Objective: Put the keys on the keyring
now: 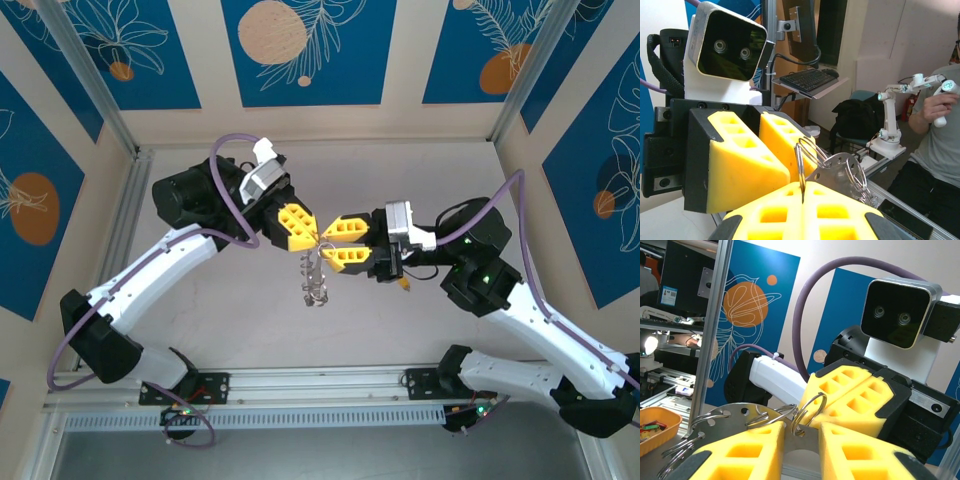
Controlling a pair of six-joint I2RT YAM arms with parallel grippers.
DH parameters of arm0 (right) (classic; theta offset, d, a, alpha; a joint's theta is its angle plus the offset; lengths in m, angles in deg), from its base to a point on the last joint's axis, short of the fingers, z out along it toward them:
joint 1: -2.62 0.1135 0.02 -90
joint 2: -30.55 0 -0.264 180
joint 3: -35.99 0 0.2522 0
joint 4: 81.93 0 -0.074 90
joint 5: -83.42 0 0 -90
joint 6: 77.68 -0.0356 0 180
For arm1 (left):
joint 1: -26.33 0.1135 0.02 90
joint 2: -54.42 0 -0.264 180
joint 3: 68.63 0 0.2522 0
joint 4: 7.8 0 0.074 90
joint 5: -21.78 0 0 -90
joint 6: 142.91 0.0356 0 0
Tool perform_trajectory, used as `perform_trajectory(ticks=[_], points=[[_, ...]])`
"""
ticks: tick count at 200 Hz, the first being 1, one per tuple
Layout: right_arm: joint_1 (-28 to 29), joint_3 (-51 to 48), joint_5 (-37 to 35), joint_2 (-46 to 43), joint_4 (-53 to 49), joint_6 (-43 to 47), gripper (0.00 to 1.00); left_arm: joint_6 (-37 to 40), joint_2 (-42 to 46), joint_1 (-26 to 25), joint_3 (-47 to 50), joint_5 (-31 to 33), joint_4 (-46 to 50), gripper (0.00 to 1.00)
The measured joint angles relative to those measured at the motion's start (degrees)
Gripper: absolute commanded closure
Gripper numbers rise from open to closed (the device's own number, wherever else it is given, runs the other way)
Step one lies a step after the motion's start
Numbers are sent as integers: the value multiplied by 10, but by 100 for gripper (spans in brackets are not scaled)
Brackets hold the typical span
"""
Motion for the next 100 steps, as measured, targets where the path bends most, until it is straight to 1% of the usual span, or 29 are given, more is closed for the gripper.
perform_trajectory(ticks=[49, 100], points=[[5, 6, -17, 5, -13, 5, 78, 6, 2, 10, 7, -1, 0, 100], [6, 10, -35, 11, -25, 5, 79, 9, 5, 26, 17, 0, -4, 100]])
